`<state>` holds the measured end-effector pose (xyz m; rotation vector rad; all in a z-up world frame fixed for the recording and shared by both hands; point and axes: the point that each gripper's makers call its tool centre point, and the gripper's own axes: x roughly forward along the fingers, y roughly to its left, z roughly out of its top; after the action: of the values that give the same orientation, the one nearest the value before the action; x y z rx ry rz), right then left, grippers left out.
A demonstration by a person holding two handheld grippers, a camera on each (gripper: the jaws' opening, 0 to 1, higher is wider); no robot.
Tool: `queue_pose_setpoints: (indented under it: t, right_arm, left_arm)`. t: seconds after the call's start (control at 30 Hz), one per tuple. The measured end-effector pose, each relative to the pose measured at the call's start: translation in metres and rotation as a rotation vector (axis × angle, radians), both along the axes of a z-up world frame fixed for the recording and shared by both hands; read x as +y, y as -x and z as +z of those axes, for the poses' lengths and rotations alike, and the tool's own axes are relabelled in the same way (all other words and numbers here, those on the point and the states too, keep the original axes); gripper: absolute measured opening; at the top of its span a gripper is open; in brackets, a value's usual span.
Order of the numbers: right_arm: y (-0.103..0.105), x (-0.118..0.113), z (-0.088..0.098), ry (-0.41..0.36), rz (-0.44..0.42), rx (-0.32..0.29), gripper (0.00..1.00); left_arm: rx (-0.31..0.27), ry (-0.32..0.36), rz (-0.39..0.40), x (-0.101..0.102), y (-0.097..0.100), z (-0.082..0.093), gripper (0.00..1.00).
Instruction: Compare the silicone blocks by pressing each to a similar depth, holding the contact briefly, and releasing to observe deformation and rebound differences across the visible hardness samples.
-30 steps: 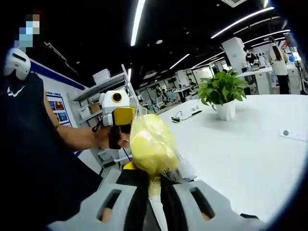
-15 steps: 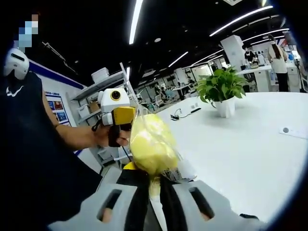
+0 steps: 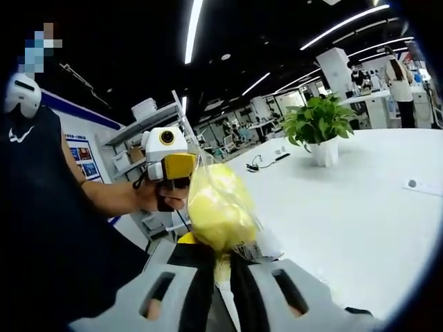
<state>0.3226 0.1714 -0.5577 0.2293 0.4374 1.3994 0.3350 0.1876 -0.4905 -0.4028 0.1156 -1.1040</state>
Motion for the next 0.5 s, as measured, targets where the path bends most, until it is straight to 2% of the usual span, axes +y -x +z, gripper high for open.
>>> queue_pose_setpoints:
  t: [0.07,0.4,0.47,0.5]
  right_arm:
    - [-0.0005,0.0000,-0.0001,0.005,0.000,0.001,0.03]
    - [-0.0010,-0.0005,-0.0007,-0.011,0.009,0.024,0.02]
    - [-0.0014,-0.0009,-0.0021,-0.009,0.002,0.016,0.03]
    - [-0.0007,-0.0009,-0.0038,-0.008,0.003,0.029,0.03]
  left_arm:
    - [-0.034,-0.021,0.017,0.0002,-0.0015,-0.0005,0.00]
    - [-0.011,-0.021,0.013,-0.0005,-0.0034,0.0002,0.00]
    - [0.023,-0.019,0.017,-0.0011,-0.0042,-0.0028,0.00]
    - [0.078,0.000,0.019,-0.0009,-0.0052,-0.0050,0.00]
